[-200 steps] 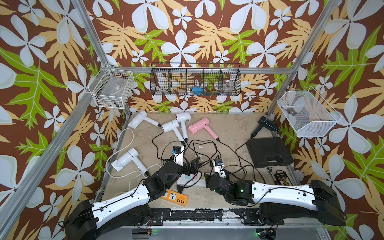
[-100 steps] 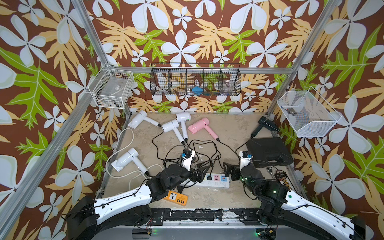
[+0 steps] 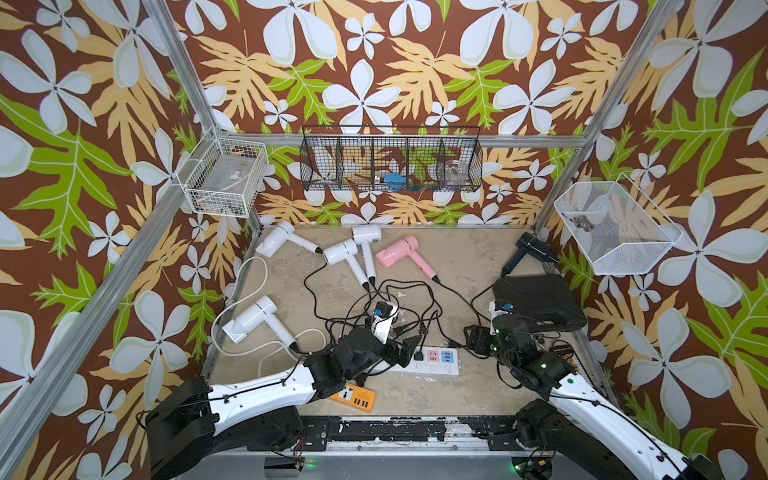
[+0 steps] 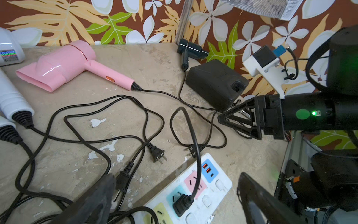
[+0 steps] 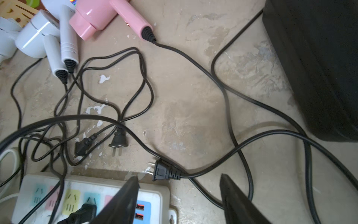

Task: Charge the blow dryers
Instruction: Pick up the plug from the center of the board.

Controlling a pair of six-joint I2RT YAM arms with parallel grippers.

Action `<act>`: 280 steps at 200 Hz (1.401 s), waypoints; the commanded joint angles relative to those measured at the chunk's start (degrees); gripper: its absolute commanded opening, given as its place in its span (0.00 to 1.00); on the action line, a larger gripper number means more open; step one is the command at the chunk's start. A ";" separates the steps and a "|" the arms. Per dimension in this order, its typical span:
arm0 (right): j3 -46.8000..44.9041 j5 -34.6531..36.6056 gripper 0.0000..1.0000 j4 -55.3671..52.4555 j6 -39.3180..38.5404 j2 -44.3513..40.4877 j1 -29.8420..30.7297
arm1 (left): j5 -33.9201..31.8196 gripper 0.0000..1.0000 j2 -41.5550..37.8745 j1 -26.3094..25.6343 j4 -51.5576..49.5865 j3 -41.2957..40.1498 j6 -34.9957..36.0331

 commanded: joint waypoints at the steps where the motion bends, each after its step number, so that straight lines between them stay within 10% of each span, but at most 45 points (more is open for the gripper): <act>1: 0.01 0.75 0.55 -4.38 4.87 3.07 -0.19 | -1.80 1.00 1.30 0.03 2.15 0.20 1.03; 111: -2.27 -11.70 0.37 4.25 -4.92 12.14 -0.22 | -3.68 1.00 -2.47 0.01 1.85 -0.77 1.15; 280: 2.68 6.91 0.35 0.58 1.12 27.16 -1.21 | -3.51 1.00 -5.06 0.03 1.51 -1.30 1.16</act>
